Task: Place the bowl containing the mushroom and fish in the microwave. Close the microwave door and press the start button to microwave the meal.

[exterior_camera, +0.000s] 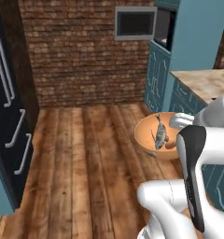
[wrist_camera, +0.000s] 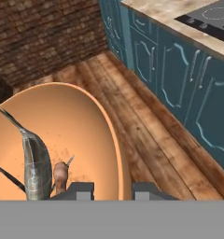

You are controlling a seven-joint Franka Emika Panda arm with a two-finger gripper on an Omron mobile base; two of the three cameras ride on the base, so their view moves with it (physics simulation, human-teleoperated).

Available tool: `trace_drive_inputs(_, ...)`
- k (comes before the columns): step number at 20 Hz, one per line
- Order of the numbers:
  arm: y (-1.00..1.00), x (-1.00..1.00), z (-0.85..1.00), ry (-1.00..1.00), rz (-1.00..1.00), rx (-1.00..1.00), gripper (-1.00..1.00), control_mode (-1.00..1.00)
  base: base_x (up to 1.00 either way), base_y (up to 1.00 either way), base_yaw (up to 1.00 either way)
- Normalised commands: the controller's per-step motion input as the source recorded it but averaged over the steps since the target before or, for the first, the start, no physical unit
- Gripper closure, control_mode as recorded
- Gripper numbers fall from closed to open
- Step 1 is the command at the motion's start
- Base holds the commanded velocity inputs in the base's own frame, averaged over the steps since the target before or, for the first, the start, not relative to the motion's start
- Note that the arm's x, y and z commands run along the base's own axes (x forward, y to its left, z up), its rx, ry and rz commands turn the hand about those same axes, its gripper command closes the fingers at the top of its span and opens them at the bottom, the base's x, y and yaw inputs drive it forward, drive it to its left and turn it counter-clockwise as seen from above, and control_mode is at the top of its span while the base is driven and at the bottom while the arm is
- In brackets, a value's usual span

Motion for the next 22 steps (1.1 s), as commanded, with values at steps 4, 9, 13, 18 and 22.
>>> trace_drive_inputs(4,0.00,0.00,0.00,0.00,0.00,0.00,1.00,1.00,1.00,0.24,-0.46)
trace_drive_inputs(9,0.00,0.00,0.00,0.00,0.00,0.00,1.00,1.00,1.00,0.34,-0.45)
trace_drive_inputs(13,0.00,0.00,0.00,0.00,0.00,0.00,1.00,1.00,1.00,0.48,-0.42)
trace_drive_inputs(18,0.00,0.00,0.00,0.00,0.00,0.00,1.00,1.00,1.00,0.55,-0.40)
trace_drive_inputs(22,0.00,0.00,0.00,0.00,0.00,0.00,1.00,1.00,1.00,0.68,-0.40)
